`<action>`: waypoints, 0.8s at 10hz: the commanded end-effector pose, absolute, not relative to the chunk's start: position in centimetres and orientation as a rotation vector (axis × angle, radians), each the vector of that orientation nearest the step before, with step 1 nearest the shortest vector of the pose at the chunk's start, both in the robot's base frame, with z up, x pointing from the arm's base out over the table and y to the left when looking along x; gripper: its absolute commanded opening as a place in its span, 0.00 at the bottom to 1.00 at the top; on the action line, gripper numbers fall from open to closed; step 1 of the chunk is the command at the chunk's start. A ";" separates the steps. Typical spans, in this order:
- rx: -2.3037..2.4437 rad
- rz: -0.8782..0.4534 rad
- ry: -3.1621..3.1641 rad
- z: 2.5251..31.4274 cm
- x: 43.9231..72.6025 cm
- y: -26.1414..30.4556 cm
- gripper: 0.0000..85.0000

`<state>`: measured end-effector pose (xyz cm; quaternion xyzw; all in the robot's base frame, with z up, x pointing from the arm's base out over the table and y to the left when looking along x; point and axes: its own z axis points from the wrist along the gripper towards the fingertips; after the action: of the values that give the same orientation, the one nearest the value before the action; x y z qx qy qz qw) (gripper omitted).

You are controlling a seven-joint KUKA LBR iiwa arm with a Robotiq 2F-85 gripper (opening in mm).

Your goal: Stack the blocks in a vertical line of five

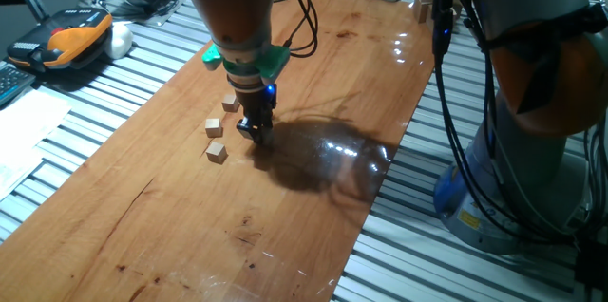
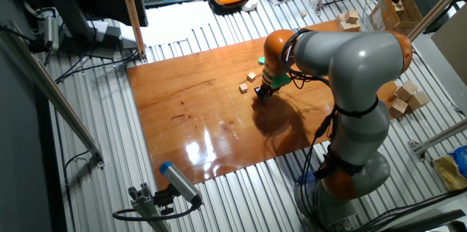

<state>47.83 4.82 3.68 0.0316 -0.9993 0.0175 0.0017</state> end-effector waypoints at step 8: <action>0.097 0.060 -3.137 3.7 47.9 4.8 0.20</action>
<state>47.87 4.79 3.67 0.0311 -0.9993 0.0192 0.0011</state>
